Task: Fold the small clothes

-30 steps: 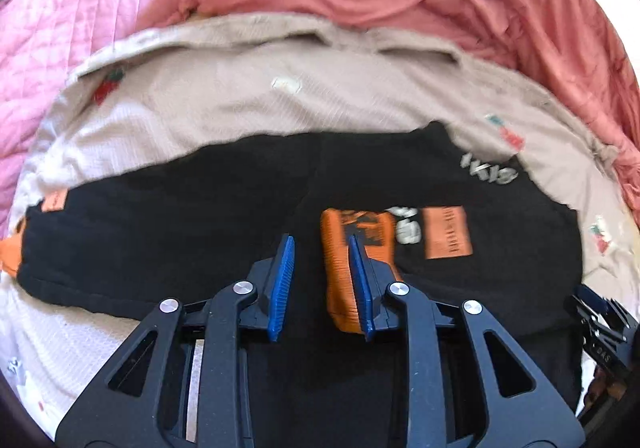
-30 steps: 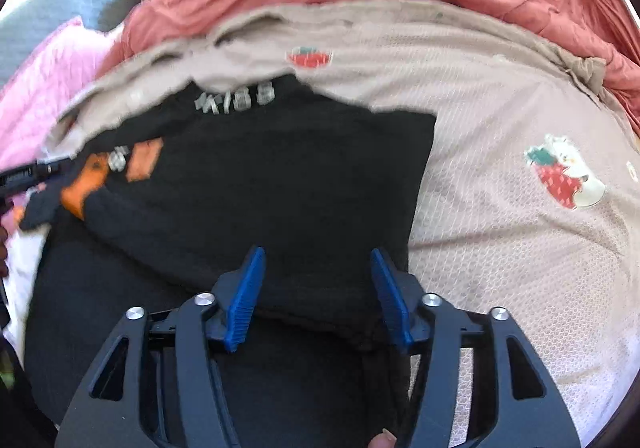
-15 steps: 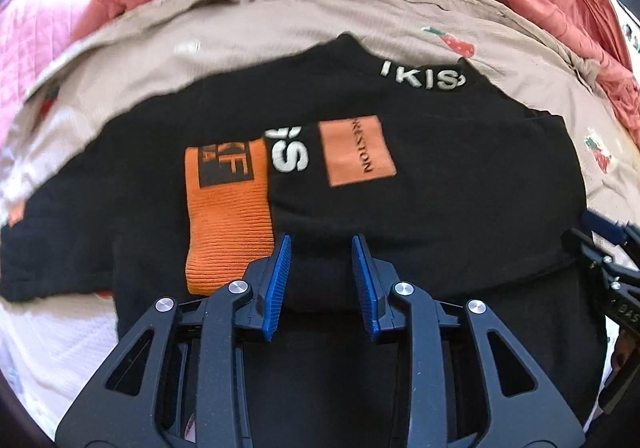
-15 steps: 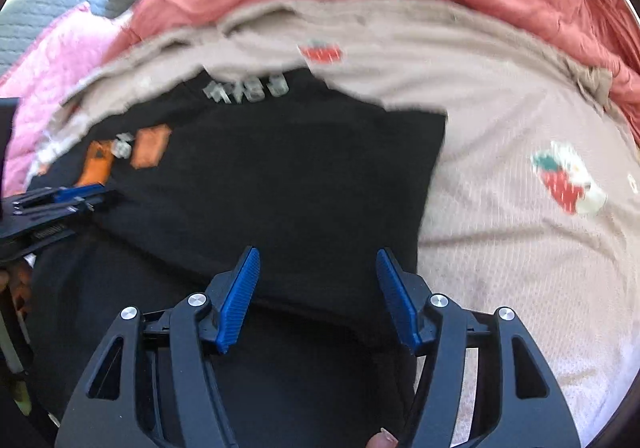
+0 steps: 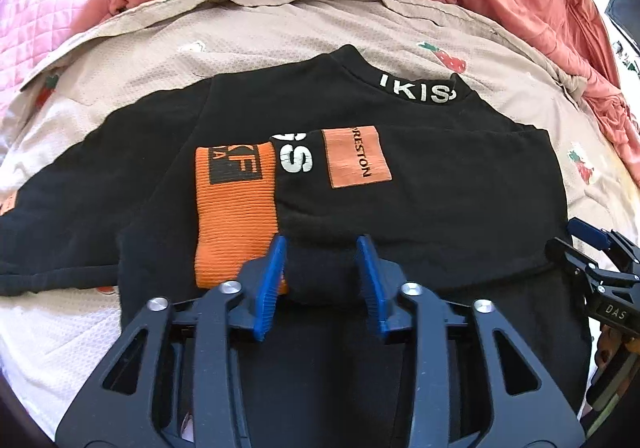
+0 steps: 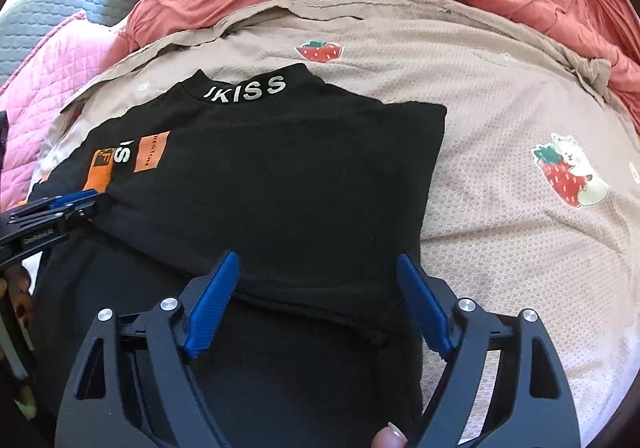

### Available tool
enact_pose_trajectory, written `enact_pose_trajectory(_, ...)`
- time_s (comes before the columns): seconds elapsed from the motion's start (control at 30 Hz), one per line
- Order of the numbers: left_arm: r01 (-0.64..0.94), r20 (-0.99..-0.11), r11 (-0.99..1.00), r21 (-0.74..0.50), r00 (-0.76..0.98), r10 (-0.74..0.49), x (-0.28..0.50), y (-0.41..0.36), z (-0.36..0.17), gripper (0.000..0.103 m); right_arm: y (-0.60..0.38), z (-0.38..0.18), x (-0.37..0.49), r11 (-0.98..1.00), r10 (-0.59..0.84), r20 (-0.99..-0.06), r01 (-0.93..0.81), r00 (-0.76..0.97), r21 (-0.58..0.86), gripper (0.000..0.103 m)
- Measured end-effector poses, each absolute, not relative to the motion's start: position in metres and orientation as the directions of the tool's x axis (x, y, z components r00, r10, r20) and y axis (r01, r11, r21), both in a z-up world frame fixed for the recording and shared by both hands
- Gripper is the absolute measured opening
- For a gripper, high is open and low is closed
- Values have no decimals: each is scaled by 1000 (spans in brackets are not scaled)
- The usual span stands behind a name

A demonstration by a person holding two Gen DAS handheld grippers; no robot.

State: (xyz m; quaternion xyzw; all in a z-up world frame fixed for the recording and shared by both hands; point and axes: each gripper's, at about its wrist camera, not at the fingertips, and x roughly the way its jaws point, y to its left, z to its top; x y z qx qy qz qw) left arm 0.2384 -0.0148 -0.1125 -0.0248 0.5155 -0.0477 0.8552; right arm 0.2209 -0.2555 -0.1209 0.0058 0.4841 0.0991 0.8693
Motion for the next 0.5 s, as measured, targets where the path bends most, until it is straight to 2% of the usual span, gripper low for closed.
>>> enact_pose_trajectory(0.03,51,-880,995,-86,464,-99,238,-14,-111,47,-256,-120,221,981,173,-841,-165,513,101,80)
enact_pose_trajectory(0.27,34,-876,996,-83,474,-89,230,-9,-99,48,-257,-109,218,980,187,-812,-164,553,115,86)
enact_pose_trajectory(0.5,37,-857,995,-91,505,-97,219,-6,-77,69,-251,-93,211,974,213,-771,-187,600,124,95)
